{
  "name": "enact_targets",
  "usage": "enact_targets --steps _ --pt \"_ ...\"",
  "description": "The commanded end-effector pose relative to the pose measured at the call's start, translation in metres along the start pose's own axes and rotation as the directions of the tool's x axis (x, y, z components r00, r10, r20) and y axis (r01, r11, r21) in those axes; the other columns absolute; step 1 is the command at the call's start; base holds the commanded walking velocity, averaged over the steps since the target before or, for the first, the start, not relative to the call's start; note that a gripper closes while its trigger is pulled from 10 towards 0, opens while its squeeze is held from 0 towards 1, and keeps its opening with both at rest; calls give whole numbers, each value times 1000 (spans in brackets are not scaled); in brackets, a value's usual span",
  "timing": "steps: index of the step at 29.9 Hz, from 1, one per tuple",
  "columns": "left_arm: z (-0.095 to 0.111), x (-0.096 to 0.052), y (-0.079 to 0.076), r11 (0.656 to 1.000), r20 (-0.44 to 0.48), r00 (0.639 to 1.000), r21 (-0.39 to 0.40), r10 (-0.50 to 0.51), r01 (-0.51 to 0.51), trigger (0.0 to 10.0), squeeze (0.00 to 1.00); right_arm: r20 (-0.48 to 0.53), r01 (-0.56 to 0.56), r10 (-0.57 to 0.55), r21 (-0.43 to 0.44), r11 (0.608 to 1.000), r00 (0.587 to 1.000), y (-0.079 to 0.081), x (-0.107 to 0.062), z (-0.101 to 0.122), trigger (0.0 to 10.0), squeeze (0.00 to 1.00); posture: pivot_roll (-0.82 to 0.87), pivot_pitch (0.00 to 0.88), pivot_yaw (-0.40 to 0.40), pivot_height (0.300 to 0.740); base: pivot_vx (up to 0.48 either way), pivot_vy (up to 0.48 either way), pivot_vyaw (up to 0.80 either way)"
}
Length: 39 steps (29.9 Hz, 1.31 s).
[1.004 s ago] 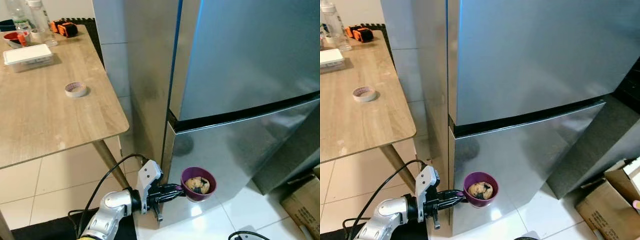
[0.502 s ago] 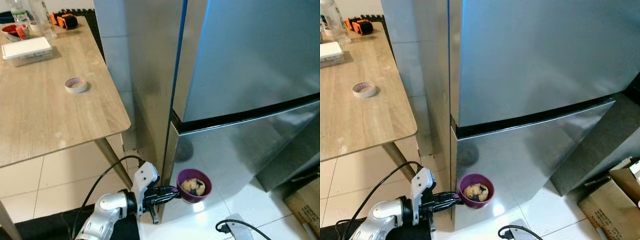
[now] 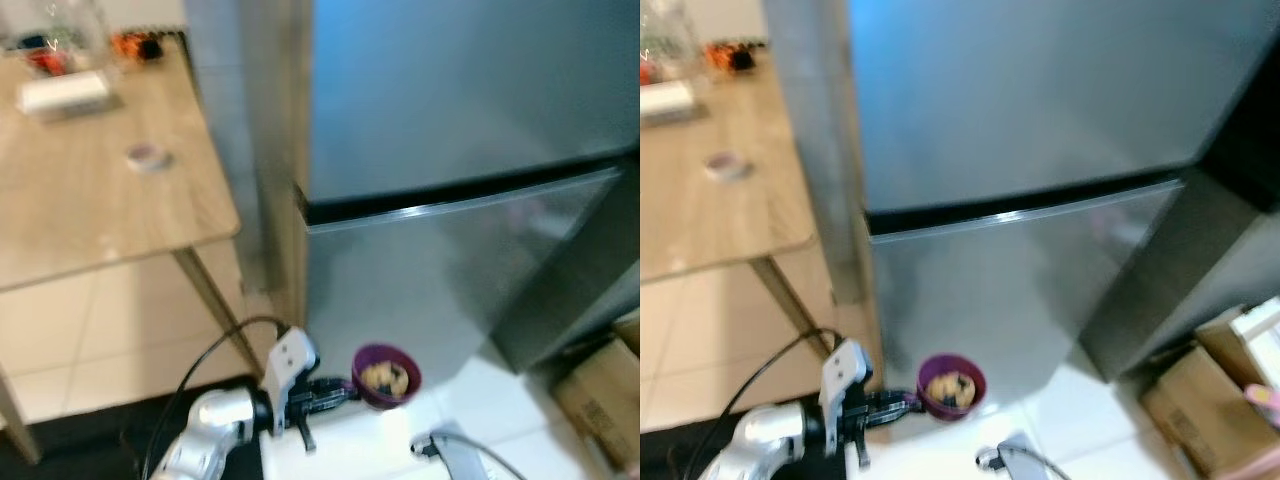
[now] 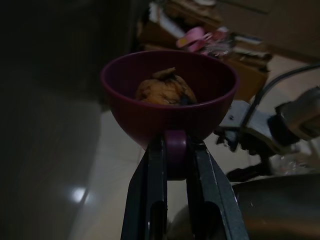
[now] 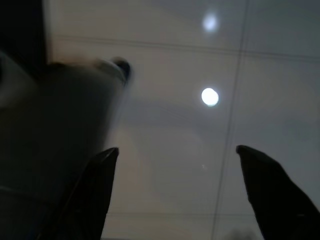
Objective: Restocking fridge
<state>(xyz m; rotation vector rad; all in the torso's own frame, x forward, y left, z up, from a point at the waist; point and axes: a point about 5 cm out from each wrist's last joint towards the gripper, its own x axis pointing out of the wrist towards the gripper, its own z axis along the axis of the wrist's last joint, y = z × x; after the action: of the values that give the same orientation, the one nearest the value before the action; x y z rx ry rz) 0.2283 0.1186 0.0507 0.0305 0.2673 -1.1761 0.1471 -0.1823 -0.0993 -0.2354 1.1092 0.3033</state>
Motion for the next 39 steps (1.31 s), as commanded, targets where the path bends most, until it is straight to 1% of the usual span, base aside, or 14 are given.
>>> enact_targets --steps 1,4,7,12,17,23,32,36,39 --pt "4 4 -1 1000 32 999 -5 -4 4 10000 0 -14 1 -1 8 1000 1000 -3 -2 -8 10000 0 92 7 -94 740 0 0 0" --pt "5 4 0 1000 45 999 -14 4 -4 10000 0 -16 2 -2 9 1000 1000 -4 -3 -10 10000 0 92 7 -94 740 0 0 0" --pt "7 4 2 1000 48 999 -11 6 -6 10000 0 -26 17 -16 12 1000 1000 -18 -7 -16 10000 0 92 7 -94 740 0 0 0" --pt "7 5 2 1000 44 999 -8 -1 2 10000 0 -31 20 -20 10 1000 999 -35 -13 -20 10000 0 89 3 -95 740 0 0 0" --pt "7 6 2 1000 48 999 -9 -2 3 10000 0 -32 18 -17 14 1000 999 -43 -17 -24 10000 0 88 3 -95 740 0 0 726" --pt "8 8 1 1000 51 999 -9 -10 11 10000 0 -39 11 -11 11 1000 999 -43 -18 -28 10000 0 85 6 -93 740 0 0 794" --pt "9 9 4 1000 57 998 3 18 -18 10000 0 -56 14 -13 12 1000 998 -42 -21 -40 10000 0 82 5 -92 740 0 0 794" --pt "7 9 4 1000 43 999 4 17 -17 10000 0 -47 39 -38 10 999 998 -45 -21 -40 10000 0 82 5 -92 740 0 0 798" --pt "5 8 5 1000 41 999 -1 22 -22 10000 0 -31 53 -53 6 999 998 -47 -21 -34 10000 0 82 2 -92 740 0 0 165"
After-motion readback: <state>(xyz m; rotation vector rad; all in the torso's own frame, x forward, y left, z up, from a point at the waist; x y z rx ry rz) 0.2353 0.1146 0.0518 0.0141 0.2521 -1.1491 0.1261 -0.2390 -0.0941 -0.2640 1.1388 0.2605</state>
